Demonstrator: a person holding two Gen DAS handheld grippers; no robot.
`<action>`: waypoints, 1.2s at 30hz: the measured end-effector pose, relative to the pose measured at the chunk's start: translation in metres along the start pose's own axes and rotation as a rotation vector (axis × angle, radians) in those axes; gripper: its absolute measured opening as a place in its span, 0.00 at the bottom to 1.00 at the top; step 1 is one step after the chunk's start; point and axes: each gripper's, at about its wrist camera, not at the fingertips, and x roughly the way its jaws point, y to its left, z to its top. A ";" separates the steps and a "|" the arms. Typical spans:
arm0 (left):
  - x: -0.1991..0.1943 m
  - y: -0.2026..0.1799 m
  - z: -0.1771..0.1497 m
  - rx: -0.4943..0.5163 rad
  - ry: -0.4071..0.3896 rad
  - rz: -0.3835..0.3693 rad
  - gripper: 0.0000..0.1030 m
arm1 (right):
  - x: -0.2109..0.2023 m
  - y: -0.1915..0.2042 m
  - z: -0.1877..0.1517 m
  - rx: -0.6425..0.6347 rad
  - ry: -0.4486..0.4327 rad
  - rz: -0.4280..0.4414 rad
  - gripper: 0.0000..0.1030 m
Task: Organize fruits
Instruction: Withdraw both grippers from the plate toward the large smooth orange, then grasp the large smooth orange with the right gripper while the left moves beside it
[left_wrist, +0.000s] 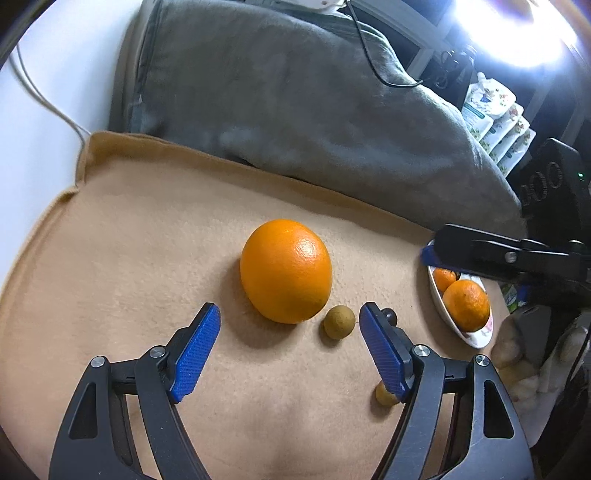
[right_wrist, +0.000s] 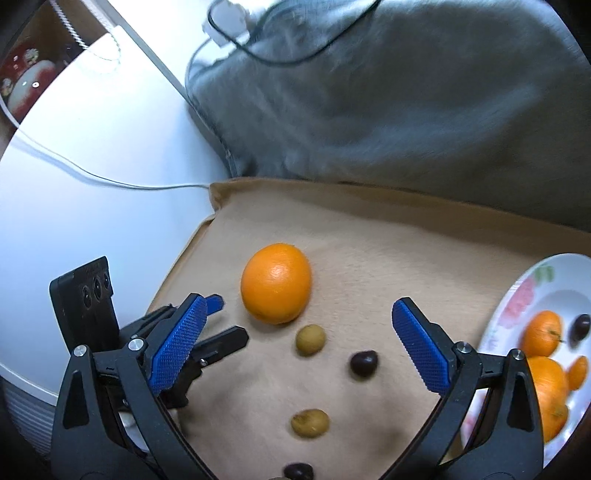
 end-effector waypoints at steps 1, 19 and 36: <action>0.002 0.002 0.001 -0.007 0.003 -0.005 0.75 | 0.006 0.000 0.002 0.010 0.012 0.009 1.00; 0.021 0.006 0.009 -0.036 0.036 -0.050 0.69 | 0.066 -0.001 0.013 0.084 0.127 0.056 0.74; 0.017 0.005 0.002 -0.013 0.038 -0.012 0.58 | 0.077 0.002 0.012 0.083 0.124 0.064 0.64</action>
